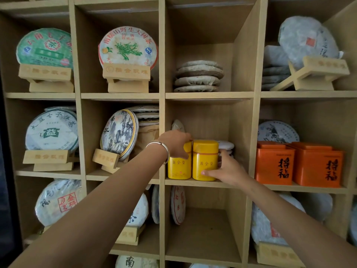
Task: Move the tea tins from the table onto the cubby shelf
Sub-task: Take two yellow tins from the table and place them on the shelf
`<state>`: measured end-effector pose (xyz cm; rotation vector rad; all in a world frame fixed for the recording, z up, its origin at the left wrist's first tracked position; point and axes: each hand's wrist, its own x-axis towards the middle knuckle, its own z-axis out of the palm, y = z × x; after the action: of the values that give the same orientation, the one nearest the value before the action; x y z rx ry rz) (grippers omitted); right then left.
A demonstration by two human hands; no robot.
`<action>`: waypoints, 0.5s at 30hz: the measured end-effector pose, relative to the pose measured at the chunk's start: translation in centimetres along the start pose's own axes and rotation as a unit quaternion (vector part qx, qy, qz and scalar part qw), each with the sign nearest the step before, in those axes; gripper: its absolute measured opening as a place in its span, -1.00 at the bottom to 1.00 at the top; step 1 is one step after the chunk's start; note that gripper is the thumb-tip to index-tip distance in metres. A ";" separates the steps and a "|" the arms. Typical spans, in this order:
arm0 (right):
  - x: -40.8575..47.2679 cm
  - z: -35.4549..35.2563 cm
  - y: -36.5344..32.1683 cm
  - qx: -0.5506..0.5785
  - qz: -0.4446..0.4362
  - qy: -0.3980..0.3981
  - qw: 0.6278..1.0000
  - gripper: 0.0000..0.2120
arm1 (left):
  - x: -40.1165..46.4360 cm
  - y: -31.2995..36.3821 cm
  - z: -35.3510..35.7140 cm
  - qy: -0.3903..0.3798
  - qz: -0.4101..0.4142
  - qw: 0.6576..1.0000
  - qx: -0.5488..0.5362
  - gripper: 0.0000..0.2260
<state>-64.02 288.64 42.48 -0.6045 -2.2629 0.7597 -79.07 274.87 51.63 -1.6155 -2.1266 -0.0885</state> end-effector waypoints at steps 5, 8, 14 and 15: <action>-0.3 0.8 0.3 0.008 -0.009 0.017 1.000 -0.27 | 0.1 0.4 -0.1 -0.004 -0.007 1.000 -0.011 -0.40; -0.4 0.7 0.3 0.008 -0.007 0.015 1.000 -0.24 | -0.1 0.4 0.0 -0.001 -0.009 1.000 -0.012 -0.41; -0.3 0.8 0.3 0.005 -0.001 0.013 1.000 -0.22 | -0.5 0.3 0.2 0.003 -0.013 1.000 -0.004 -0.39; -0.3 0.8 0.3 0.004 -0.002 0.016 1.000 -0.21 | -0.4 0.2 0.2 0.002 -0.013 1.000 -0.006 -0.39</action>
<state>-64.32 288.43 41.67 -0.6048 -2.2305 0.7524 -78.81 274.60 51.24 -1.5926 -2.1483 -0.1123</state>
